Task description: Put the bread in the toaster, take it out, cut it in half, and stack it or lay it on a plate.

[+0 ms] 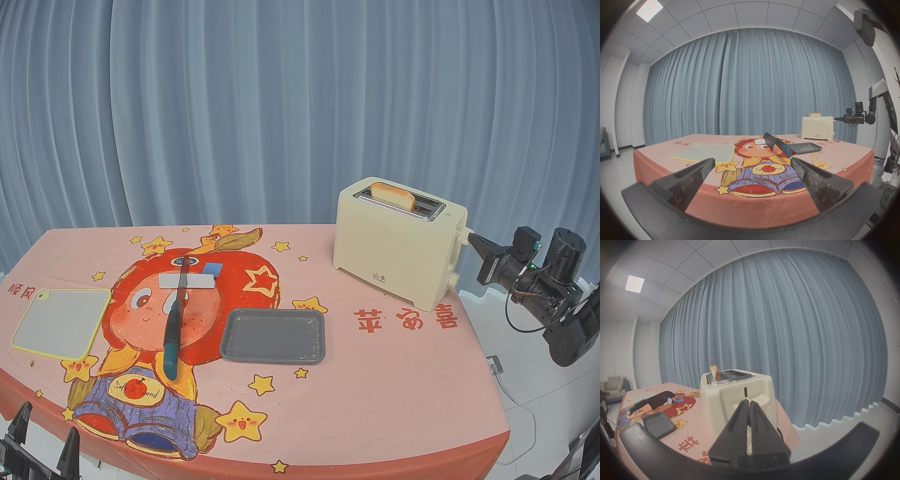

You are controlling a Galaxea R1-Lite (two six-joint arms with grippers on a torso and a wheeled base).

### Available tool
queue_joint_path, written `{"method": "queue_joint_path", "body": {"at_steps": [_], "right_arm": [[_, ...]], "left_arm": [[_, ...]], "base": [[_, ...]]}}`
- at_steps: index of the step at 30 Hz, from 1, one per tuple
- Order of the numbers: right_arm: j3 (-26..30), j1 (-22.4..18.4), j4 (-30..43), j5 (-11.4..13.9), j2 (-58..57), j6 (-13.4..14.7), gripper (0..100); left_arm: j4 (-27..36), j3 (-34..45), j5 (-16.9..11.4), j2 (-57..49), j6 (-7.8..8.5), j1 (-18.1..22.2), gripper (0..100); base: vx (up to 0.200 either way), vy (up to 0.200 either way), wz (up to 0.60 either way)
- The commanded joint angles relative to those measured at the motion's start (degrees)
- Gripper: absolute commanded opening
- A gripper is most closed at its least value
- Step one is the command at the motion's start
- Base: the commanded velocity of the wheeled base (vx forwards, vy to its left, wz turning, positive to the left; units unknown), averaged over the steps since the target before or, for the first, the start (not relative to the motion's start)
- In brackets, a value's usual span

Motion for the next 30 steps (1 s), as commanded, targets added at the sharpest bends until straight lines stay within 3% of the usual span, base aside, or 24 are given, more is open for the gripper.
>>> {"method": "queue_joint_path", "body": {"at_steps": [1, 30], "right_arm": [[0.44, 0.12, 0.01, 0.02, 0.65, -0.09, 0], [2.38, 0.21, 0.01, -0.07, 1.53, -0.27, 0]], "left_arm": [[-0.01, 1.01, 0.01, -0.84, 0.06, 0.05, 100], [-0.01, 1.01, -0.08, -0.84, 0.06, 0.05, 100]], "base": [[0.000, 0.000, 0.00], [0.000, 0.000, 0.00]]}}
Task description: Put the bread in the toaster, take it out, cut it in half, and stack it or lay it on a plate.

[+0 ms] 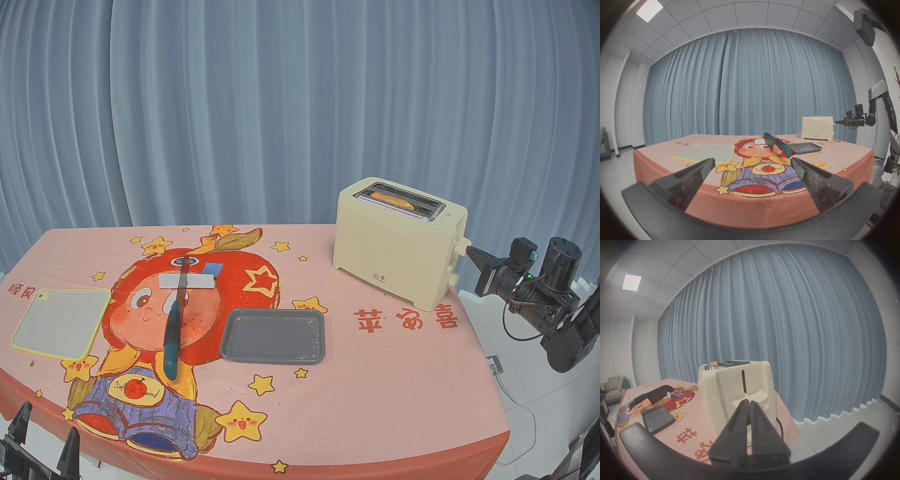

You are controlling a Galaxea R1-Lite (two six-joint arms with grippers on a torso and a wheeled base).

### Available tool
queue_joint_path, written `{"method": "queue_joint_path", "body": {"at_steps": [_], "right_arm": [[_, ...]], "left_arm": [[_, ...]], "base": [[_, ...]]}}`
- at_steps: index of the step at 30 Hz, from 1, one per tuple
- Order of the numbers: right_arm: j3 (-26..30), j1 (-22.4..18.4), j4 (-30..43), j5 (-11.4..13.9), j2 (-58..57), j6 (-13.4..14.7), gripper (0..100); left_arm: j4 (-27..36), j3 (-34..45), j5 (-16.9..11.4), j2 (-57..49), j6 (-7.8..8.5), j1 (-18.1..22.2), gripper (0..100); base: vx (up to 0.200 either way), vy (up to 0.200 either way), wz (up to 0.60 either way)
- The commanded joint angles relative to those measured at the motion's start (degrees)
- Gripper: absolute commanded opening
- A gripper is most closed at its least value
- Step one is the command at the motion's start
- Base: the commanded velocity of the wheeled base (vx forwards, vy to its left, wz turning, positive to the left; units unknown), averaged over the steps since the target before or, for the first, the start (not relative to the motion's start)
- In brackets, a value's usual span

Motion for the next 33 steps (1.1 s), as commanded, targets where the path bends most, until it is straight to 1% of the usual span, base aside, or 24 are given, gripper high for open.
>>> {"method": "queue_joint_path", "body": {"at_steps": [1, 33], "right_arm": [[0.23, 0.00, 0.02, 0.05, 0.15, -0.11, 0], [1.20, 0.44, 0.02, -0.12, 2.70, -0.29, 0]], "left_arm": [[-0.01, 1.01, 0.03, -0.84, -0.03, -0.04, 100], [-0.01, 1.01, 0.03, -0.84, -0.03, 0.05, 100]], "base": [[0.000, 0.000, 0.00], [0.000, 0.000, 0.00]]}}
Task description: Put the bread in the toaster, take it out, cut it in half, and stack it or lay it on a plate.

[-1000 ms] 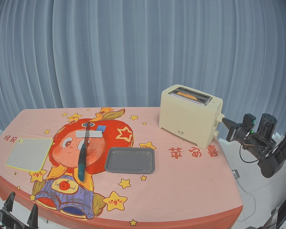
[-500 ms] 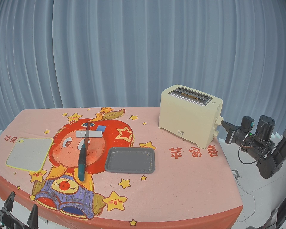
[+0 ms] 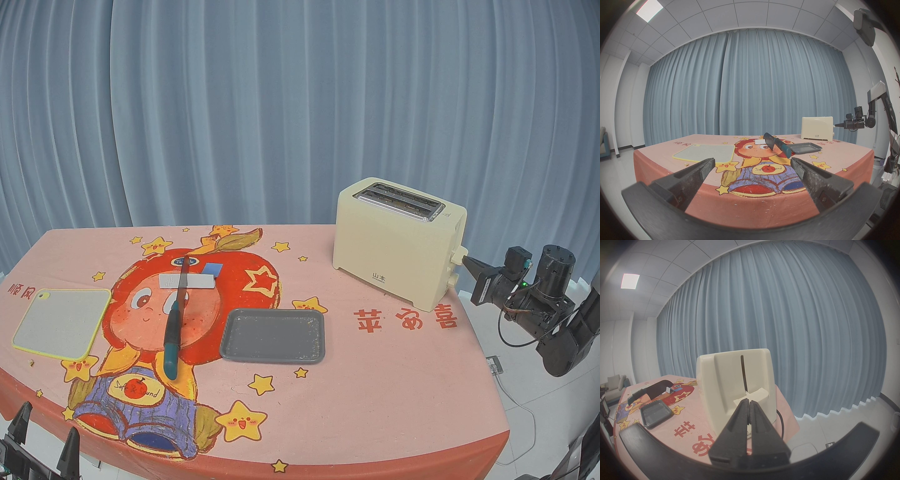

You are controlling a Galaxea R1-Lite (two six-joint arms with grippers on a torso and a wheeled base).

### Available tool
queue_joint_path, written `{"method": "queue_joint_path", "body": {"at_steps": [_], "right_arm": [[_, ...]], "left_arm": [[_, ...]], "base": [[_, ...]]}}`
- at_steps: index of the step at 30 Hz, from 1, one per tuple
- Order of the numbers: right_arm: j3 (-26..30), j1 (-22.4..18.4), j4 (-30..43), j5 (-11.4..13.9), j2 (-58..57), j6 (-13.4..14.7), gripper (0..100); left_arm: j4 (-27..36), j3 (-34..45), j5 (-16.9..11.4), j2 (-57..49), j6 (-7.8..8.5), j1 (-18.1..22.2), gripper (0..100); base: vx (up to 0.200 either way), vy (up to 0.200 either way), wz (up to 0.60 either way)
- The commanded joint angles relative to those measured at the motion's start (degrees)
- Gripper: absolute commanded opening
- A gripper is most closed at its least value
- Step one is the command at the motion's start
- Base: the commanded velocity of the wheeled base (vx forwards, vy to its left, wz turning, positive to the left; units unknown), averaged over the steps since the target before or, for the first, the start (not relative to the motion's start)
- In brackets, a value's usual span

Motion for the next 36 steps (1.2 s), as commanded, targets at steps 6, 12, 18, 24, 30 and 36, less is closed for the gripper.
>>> {"method": "queue_joint_path", "body": {"at_steps": [6, 12, 18, 24, 30, 36], "right_arm": [[0.39, 0.07, 0.18, 0.10, 0.36, -0.36, 0], [0.48, 0.07, 0.18, 0.01, 0.36, -0.36, 0], [0.57, 0.07, 0.27, 0.01, 0.36, -0.36, 0], [0.74, 0.33, 0.18, -0.08, 0.36, -0.27, 0], [0.39, 0.33, 0.09, -0.16, 0.71, -0.27, 0], [0.39, 0.15, -6.15, -0.25, 0.98, -0.09, 0]], "left_arm": [[-0.01, 1.01, 0.01, -0.84, -0.03, 0.05, 100], [-0.01, 1.01, -0.08, -0.84, -0.03, 0.05, 100], [-0.01, 1.01, 0.01, -0.84, -0.03, 0.05, 100], [-0.01, 1.01, -0.08, -0.84, 0.06, 0.05, 100], [-0.01, 1.01, 0.01, -0.84, -0.03, 0.05, 100], [-0.01, 1.01, 0.01, -0.84, -0.03, 0.05, 100]], "base": [[0.000, 0.000, 0.00], [0.000, 0.000, 0.00], [0.000, 0.000, 0.00], [0.000, 0.000, 0.00], [0.000, 0.000, 0.00], [0.000, 0.000, 0.00]]}}
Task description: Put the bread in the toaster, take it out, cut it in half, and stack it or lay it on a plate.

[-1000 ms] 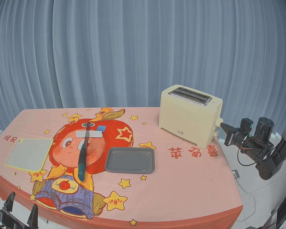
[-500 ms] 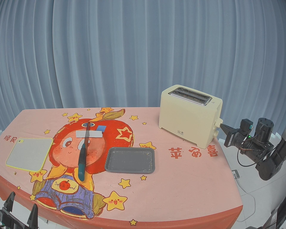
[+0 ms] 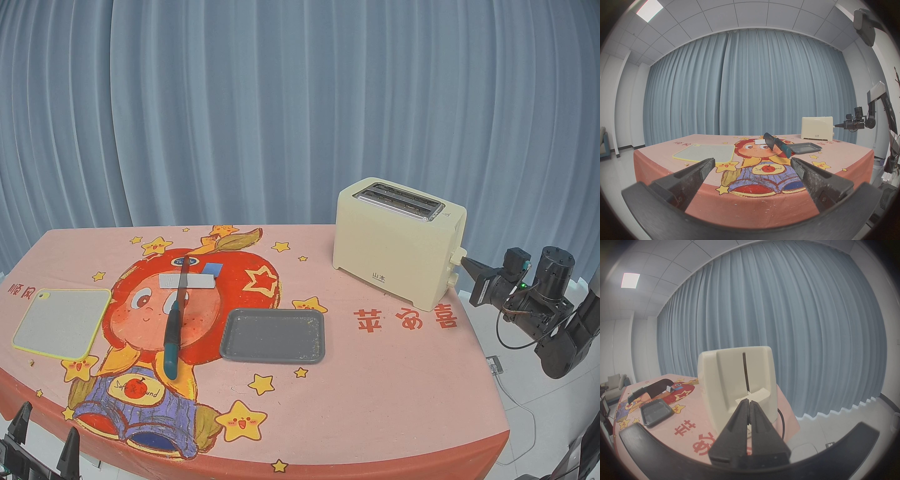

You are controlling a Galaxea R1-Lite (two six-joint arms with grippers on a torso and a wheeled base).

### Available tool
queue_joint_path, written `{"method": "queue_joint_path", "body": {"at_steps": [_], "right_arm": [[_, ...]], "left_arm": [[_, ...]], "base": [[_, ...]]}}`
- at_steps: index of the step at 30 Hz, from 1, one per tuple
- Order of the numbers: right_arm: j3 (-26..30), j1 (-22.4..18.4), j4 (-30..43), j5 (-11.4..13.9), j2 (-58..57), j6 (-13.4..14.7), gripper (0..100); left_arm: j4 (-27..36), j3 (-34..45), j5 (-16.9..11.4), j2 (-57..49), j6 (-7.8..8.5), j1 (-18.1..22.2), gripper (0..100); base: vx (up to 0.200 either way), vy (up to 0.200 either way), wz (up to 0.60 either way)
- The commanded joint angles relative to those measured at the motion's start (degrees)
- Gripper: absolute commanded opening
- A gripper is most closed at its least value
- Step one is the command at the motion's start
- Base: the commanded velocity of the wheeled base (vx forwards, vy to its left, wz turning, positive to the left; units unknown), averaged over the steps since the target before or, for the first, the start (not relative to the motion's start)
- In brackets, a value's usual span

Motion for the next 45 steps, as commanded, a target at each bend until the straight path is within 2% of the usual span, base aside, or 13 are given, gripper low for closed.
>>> {"method": "queue_joint_path", "body": {"at_steps": [1, 6, 45], "right_arm": [[-0.05, -0.24, -5.22, 0.06, 0.68, 0.08, 0], [-0.57, -0.24, -7.95, 0.14, 1.12, 0.08, 0], [-0.57, -0.41, -6.81, 0.41, -9.52, 0.08, 0]], "left_arm": [[-0.01, 1.01, 0.03, -0.84, 0.00, 0.02, 100], [-0.01, 1.01, 0.03, -0.84, 0.00, -0.07, 100], [-0.01, 1.01, 0.03, -0.84, 0.00, 0.02, 100]], "base": [[0.000, 0.000, 0.00], [0.000, 0.000, 0.00], [0.000, 0.000, 0.00]]}}
